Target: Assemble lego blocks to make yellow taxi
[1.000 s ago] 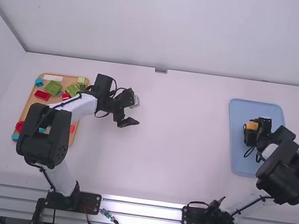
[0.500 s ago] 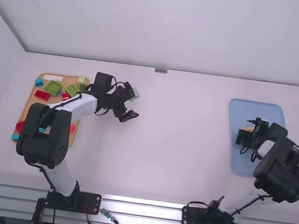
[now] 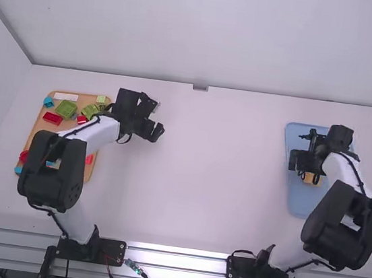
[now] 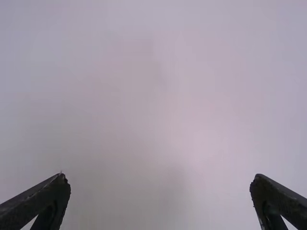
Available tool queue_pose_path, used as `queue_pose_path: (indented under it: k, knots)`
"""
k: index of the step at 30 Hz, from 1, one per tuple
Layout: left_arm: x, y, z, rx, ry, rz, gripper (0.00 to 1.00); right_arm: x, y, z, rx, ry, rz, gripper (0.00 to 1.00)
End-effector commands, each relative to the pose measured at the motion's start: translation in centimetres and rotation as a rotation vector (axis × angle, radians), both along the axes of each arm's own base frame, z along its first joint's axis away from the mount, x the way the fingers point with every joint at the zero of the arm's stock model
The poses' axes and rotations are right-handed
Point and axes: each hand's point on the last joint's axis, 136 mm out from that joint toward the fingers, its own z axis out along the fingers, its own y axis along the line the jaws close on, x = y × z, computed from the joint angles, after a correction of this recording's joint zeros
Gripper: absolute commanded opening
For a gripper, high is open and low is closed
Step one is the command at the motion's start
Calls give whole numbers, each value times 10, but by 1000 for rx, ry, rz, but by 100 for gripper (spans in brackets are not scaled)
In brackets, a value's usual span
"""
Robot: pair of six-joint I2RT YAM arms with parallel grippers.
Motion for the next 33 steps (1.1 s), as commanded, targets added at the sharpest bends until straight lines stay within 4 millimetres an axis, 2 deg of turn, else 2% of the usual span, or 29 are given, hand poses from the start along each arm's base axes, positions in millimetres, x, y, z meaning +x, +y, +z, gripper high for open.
queue_pose_path:
  k: [1, 6, 8, 14, 15, 17, 19, 22, 33]
  knots:
    - [-3, 9, 18, 10, -16, 111, 99, 11, 15, 26, 0, -42, -6, 99]
    - [-17, 3, 31, 13, -5, 93, 99, 15, 56, 36, 34, -23, 39, 99]
    - [-23, -3, 38, 19, -7, 79, 99, 17, 79, 38, 44, -24, 75, 99]
    - [-30, -3, 61, 90, -57, 207, 99, 39, 146, 48, 46, -111, 205, 99]
    - [-31, -5, 63, 93, -64, 211, 99, 42, 151, 50, 44, -127, 200, 99]
    - [-35, -14, 70, 117, -91, 205, 99, 52, 173, 58, 12, -190, 195, 99]
    - [-36, -20, 73, 125, -105, 195, 99, 57, 183, 64, -10, -228, 190, 99]
    - [-38, -37, 78, 117, -130, 153, 99, 66, 209, 75, -44, -307, 232, 99]
    - [-41, -6, 94, 18, -220, 176, 86, 62, 177, 93, 67, -419, 148, 87]
